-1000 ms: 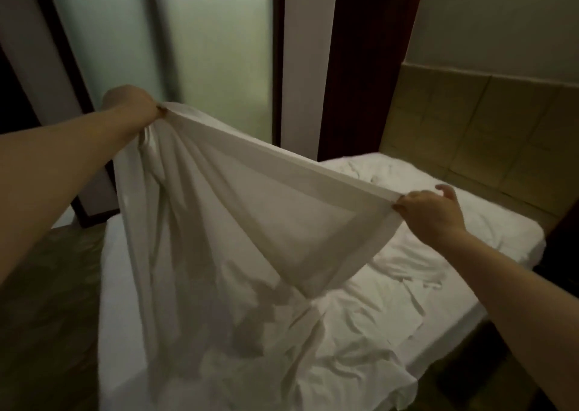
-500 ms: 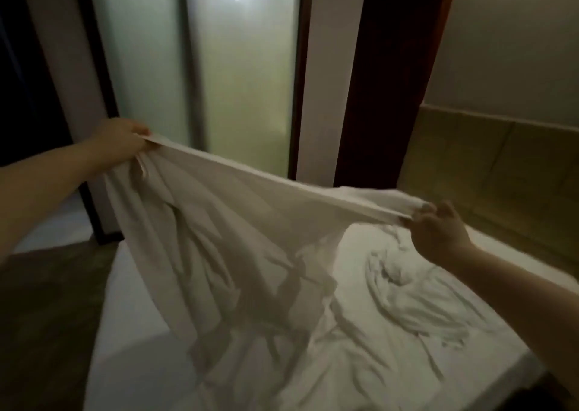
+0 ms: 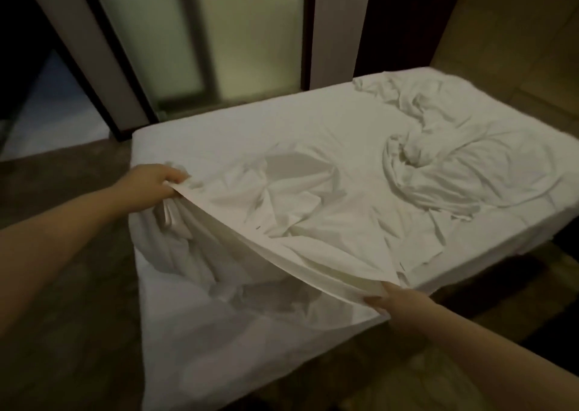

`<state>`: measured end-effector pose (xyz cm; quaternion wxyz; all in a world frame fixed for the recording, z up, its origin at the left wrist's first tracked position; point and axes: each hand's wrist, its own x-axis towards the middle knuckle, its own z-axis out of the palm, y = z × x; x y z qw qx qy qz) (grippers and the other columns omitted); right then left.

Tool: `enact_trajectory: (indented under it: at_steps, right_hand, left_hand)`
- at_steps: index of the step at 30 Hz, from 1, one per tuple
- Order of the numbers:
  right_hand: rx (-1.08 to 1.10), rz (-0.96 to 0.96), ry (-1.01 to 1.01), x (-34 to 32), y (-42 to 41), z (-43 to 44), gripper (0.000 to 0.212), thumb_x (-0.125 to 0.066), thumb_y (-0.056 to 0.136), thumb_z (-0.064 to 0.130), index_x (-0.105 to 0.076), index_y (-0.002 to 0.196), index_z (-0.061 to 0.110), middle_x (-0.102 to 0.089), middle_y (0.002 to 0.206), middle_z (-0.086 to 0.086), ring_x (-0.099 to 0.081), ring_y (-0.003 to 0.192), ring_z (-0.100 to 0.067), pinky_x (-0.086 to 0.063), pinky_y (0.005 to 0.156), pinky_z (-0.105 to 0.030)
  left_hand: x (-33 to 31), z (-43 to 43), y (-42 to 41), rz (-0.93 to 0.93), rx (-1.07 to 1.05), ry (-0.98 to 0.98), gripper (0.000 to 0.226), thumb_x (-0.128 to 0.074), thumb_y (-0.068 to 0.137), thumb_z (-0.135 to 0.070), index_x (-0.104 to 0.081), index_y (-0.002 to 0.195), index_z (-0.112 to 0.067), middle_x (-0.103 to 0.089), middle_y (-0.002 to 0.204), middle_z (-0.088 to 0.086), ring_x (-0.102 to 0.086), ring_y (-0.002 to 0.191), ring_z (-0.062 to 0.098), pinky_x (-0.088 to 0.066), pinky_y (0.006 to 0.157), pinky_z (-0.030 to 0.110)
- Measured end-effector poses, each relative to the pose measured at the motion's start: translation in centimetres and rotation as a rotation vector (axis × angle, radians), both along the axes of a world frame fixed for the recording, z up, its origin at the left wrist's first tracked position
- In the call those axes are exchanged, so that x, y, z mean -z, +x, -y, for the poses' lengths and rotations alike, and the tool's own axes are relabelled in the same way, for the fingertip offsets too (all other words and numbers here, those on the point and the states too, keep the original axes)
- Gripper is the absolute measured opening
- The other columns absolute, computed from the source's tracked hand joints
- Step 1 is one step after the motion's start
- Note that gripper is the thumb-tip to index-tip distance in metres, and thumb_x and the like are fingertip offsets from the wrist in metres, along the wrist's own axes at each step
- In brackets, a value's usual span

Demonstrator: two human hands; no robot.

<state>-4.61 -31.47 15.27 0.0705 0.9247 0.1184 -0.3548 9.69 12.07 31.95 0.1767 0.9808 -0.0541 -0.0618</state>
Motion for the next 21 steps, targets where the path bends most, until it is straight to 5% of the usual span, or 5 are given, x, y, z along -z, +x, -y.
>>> enact_trajectory:
  at_steps: [7,10,14,21]
  right_hand:
    - [0.018,-0.128,0.13,2.4,0.5,2.1,0.054,-0.049,0.094,0.04,-0.024,0.14,0.055,0.0,0.159,0.005,-0.026,0.14,-0.026,-0.028,0.112,-0.04]
    - [0.042,-0.145,0.203,3.5,0.9,2.5,0.041,-0.044,0.096,0.04,-0.04,0.137,0.044,-0.02,0.156,0.005,-0.035,0.136,-0.02,-0.03,0.111,-0.037]
    - [0.064,0.134,0.314,4.9,2.3,0.7,0.03,-0.039,0.098,0.03,-0.058,0.12,0.026,-0.058,0.125,0.002,-0.056,0.108,-0.017,-0.045,0.09,-0.031]
    - [0.032,0.402,0.451,10.6,6.9,-8.4,0.038,-0.05,0.093,0.03,-0.046,0.129,0.021,-0.056,0.118,-0.002,-0.054,0.106,-0.024,-0.046,0.082,-0.035]
  left_hand:
    - [2.6,1.1,-5.1,-0.033,-0.105,-0.003,0.025,-0.062,0.088,-0.012,-0.066,0.112,-0.006,-0.06,0.119,0.016,-0.052,0.111,0.031,-0.032,0.084,0.025]
    - [3.9,1.5,-6.8,-0.055,-0.156,0.002,0.026,-0.061,0.088,-0.014,-0.065,0.113,-0.007,-0.06,0.12,0.014,-0.052,0.11,0.029,-0.029,0.082,0.022]
    - [5.4,2.4,-9.1,-0.089,-0.218,0.015,0.025,-0.06,0.089,-0.014,-0.065,0.112,-0.005,-0.06,0.119,0.016,-0.052,0.107,0.031,-0.031,0.082,0.027]
    - [8.3,2.2,-10.9,-0.124,-0.336,0.019,0.008,-0.062,0.087,-0.016,-0.062,0.095,-0.017,-0.056,0.096,0.003,-0.049,0.087,0.017,-0.036,0.077,0.028]
